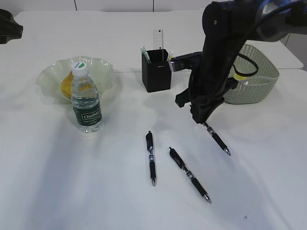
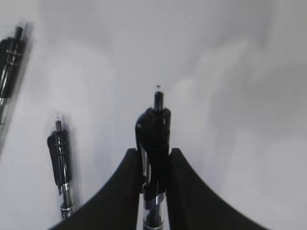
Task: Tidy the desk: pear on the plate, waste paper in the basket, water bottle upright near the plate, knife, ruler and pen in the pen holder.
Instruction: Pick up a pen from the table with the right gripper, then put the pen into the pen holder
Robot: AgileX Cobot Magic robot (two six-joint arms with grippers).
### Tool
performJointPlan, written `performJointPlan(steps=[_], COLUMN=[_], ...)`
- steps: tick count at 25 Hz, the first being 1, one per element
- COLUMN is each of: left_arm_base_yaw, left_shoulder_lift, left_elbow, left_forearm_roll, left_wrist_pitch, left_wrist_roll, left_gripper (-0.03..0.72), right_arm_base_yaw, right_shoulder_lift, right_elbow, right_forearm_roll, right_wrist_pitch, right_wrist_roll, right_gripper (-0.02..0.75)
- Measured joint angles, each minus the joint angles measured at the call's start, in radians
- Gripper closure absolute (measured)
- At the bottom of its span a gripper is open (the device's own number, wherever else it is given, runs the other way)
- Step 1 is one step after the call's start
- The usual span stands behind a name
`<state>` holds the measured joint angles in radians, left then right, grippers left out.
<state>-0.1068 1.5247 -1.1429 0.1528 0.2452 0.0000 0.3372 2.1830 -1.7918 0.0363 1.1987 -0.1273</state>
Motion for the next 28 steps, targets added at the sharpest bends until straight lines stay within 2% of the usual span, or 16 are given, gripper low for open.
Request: performJointPlan(steps=[6,28], left_arm_base_yaw=[0.000,0.000], left_shoulder_lift=[0.000,0.000], left_elbow=[0.000,0.000], left_forearm_roll=[0.000,0.000], left_wrist_pitch=[0.000,0.000], left_wrist_roll=[0.000,0.000], left_gripper=[0.312,0.312], right_arm_base_yaw=[0.000,0.000], right_shoulder_lift=[0.000,-0.080], right_elbow=[-0.068,-0.070], right_forearm_roll=[0.002,0.002], right_wrist_pitch=[-0.025,-0.449], right_wrist_roll=[0.002,-0.010], right_gripper=[0.636,0.636])
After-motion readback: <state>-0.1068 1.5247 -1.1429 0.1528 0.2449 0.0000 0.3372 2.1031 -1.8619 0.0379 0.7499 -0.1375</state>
